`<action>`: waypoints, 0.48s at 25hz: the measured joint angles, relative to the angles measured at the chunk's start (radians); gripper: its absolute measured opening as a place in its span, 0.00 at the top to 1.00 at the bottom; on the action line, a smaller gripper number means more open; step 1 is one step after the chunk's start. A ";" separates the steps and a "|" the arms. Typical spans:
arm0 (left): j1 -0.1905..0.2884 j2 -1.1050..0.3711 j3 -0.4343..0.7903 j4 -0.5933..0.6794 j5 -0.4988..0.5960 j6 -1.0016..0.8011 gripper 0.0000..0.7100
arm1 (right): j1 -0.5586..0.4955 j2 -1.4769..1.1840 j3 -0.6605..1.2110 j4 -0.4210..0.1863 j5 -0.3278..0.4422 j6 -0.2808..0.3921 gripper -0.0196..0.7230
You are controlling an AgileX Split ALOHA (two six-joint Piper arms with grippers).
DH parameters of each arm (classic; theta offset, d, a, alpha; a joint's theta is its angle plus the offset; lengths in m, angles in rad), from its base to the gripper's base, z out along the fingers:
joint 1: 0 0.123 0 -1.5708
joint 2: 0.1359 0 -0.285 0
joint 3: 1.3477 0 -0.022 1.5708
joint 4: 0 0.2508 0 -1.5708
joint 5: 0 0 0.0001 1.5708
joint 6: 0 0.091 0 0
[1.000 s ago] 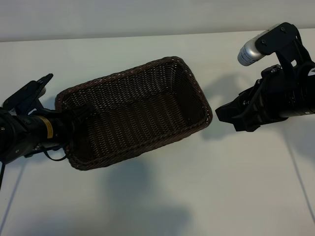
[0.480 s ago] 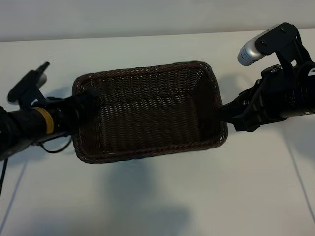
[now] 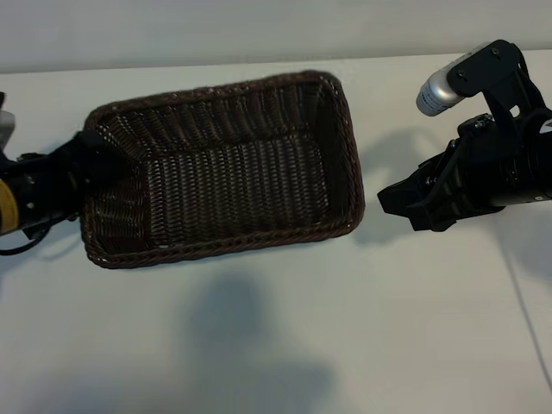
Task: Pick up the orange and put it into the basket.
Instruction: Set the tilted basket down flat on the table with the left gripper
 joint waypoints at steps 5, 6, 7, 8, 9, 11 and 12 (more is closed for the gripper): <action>0.008 -0.001 0.000 0.011 -0.034 -0.009 0.53 | 0.000 0.000 0.000 0.000 0.000 0.000 0.17; 0.008 -0.001 0.000 0.012 -0.031 -0.009 0.53 | 0.000 0.000 0.000 0.000 0.000 0.000 0.17; 0.008 -0.001 -0.003 0.013 -0.021 -0.010 0.53 | 0.000 0.000 0.000 0.000 0.000 0.000 0.17; 0.008 -0.001 -0.011 0.018 -0.011 -0.016 0.53 | 0.000 0.000 0.000 0.000 0.000 0.000 0.17; 0.008 -0.001 -0.021 0.026 -0.002 -0.026 0.53 | 0.000 0.000 0.000 0.000 0.000 0.000 0.17; 0.008 0.000 -0.064 0.068 0.014 -0.067 0.53 | 0.000 0.000 0.000 0.000 0.000 0.000 0.17; 0.008 0.000 -0.087 0.097 0.018 -0.101 0.53 | 0.000 0.000 0.000 0.000 0.000 0.000 0.17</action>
